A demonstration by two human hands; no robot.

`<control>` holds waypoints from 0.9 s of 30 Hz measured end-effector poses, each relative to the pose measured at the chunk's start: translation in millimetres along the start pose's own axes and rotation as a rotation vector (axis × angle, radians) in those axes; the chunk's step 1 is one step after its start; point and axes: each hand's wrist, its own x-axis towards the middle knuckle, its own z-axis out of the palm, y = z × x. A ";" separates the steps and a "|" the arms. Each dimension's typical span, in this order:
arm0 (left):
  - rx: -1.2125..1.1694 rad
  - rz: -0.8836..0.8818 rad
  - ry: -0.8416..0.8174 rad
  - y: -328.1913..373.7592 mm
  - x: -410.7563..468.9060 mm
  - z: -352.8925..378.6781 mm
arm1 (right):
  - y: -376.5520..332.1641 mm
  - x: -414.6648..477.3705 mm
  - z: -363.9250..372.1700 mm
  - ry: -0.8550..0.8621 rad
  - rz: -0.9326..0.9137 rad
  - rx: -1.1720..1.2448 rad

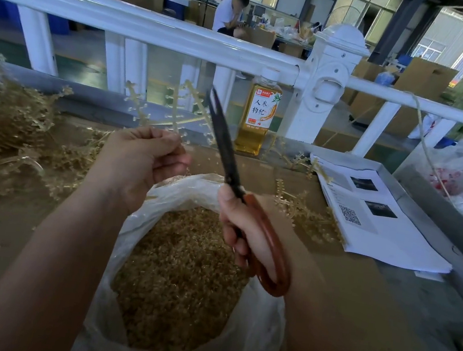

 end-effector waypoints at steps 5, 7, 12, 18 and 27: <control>-0.034 0.040 0.048 1.9 3.8 -2.0 | -1.5 4.1 5.4 -0.083 0.047 -0.243; -0.024 0.077 0.075 1.5 4.7 -2.8 | -1.8 4.4 4.5 -0.113 0.061 -0.276; -0.042 0.143 0.131 5.1 5.5 -3.9 | -1.5 1.9 2.4 -0.152 0.115 -0.292; 0.024 0.122 0.056 1.9 3.0 1.0 | -0.7 2.7 2.0 -0.158 0.113 -0.266; 0.092 0.098 -0.027 -6.3 -2.6 18.1 | 5.2 5.1 -0.1 -0.081 0.080 -0.171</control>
